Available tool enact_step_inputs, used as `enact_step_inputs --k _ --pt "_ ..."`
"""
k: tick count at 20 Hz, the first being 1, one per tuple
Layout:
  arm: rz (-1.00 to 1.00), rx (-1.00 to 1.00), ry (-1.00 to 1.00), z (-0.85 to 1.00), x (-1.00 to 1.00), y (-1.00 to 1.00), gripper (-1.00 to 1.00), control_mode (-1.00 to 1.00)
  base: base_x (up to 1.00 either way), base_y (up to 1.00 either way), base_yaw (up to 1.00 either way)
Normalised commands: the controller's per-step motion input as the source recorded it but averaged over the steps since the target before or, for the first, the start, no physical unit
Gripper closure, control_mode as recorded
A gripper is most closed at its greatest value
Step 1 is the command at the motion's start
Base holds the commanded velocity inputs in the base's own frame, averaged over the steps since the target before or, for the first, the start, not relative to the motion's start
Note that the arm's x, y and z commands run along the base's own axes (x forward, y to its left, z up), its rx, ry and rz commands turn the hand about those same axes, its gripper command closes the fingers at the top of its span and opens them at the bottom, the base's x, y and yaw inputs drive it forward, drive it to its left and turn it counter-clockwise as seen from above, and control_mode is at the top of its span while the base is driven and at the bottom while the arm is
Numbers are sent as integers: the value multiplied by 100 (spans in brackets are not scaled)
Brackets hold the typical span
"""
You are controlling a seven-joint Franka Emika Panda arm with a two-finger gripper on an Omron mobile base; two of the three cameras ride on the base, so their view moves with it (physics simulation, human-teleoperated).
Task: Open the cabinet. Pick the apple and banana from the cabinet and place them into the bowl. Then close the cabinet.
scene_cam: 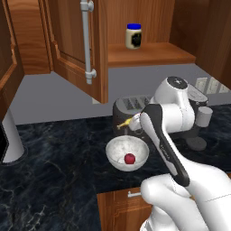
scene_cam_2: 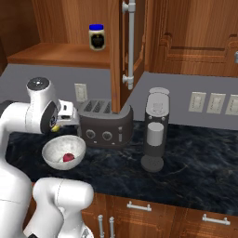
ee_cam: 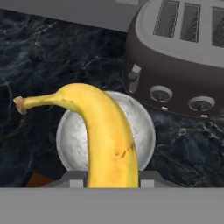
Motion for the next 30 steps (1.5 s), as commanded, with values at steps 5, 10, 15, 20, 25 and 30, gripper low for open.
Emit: enact_step_inputs --k 5,10,15,20,25,30 --pt "0 0 0 -68 2 26 100 -100 0 0 0" --pt "0 0 0 -53 24 9 100 -100 0 0 0" --pt "0 0 0 -28 51 0 100 -100 0 0 0" --pt "0 0 0 -37 49 1 100 -100 0 0 0" --pt "0 -2 7 -41 34 2 100 -100 0 0 0" --pt "0 0 6 -22 29 0 100 -100 0 0 0"
